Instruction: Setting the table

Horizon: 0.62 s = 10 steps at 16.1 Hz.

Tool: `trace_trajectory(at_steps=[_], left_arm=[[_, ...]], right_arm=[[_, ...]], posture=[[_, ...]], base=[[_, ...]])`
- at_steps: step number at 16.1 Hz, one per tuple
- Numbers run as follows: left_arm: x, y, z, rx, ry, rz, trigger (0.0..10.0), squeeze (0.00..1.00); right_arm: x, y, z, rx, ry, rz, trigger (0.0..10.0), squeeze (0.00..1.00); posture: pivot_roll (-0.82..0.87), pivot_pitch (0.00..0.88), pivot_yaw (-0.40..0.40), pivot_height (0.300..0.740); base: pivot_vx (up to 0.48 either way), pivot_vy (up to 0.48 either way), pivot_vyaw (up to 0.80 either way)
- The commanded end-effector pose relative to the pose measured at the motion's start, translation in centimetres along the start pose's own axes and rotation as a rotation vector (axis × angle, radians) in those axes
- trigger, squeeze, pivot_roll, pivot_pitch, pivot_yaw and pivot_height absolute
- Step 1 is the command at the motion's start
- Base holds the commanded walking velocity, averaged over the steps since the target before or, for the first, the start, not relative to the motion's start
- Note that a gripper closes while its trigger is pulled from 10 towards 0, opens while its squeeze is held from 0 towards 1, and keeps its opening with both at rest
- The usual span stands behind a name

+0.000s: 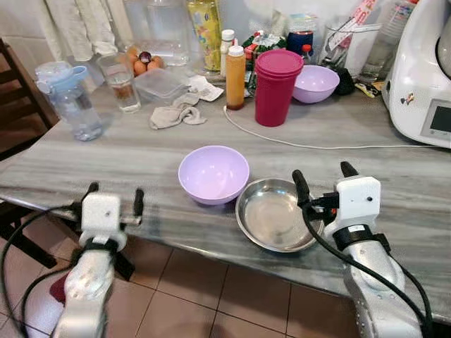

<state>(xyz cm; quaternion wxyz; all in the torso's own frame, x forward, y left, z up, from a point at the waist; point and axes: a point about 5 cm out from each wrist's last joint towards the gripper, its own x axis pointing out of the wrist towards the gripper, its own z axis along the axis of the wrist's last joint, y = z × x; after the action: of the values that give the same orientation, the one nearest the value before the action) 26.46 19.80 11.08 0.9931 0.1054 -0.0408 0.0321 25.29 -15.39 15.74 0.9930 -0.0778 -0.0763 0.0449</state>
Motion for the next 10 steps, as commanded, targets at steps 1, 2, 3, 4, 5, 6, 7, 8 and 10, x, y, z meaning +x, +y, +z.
trace_trajectory(at_steps=[1, 2, 3, 4, 5, 6, 7, 8, 10], left_arm=[[0.3, -0.4, 0.4, 0.001, -0.004, -0.004, 10.0, 0.0], [0.6, -0.6, 0.7, -0.01, -0.005, 0.0, 10.0, 0.0], [0.7, -0.6, 0.7, -0.012, -0.003, 0.001, 10.0, 0.0], [0.9, -0.7, 0.7, -0.009, -0.004, -0.002, 10.0, 0.0], [1.0, -0.8, 0.8, -0.01, -0.006, -0.007, 10.0, 0.0], [1.3, -0.9, 1.1, -0.013, -0.01, -0.022, 10.0, 0.0], [1.4, -0.8, 1.1, -0.011, -0.009, -0.022, 10.0, 0.0], [1.6, -0.8, 1.2, -0.01, -0.009, -0.022, 10.0, 0.0], [1.8, -0.7, 1.3, -0.01, -0.014, -0.025, 10.0, 0.0]], right_arm=[[0.2, -0.1, 0.4, 0.019, -0.01, -0.019, 10.0, 0.0], [0.4, -0.1, 0.3, 0.039, -0.006, -0.021, 10.0, 0.0], [0.5, -0.1, 0.1, 0.043, 0.004, -0.03, 10.0, 0.0], [0.6, -0.2, 0.2, 0.056, 0.005, -0.042, 10.0, 0.0], [0.6, -0.2, 0.2, 0.043, 0.007, -0.046, 10.0, 0.0], [0.7, -0.2, 0.3, 0.029, 0.004, -0.062, 10.0, 0.0], [0.8, -0.3, 0.4, -0.006, -0.002, -0.08, 10.0, 0.0], [0.9, -0.5, 0.3, -0.038, -0.005, -0.106, 10.0, 0.0], [1.0, -0.8, 0.3, -0.007, -0.013, -0.11, 10.0, 0.0]], posture=[[-0.16, 0.102, 0.062, 0.74], [-0.16, 0.102, 0.069, 0.74], [-0.16, 0.101, 0.072, 0.74], [-0.16, 0.1, 0.075, 0.74], [-0.17, 0.1, 0.08, 0.74], [-0.17, 0.098, 0.084, 0.74], [-0.17, 0.097, 0.087, 0.74], [-0.17, 0.097, 0.09, 0.74], [-0.17, 0.092, 0.095, 0.74]], base=[[0.0, 0.0, 0.0], [-0.259, 0.0, 0.0], [-0.319, 0.0, 0.0], [-0.33, 0.0, 0.0], [-0.334, 0.0, 0.0], [-0.334, 0.0, 0.0], [-0.345, 0.0, 0.0], [-0.352, 0.0, 0.0], [-0.351, 0.0, 0.0]])
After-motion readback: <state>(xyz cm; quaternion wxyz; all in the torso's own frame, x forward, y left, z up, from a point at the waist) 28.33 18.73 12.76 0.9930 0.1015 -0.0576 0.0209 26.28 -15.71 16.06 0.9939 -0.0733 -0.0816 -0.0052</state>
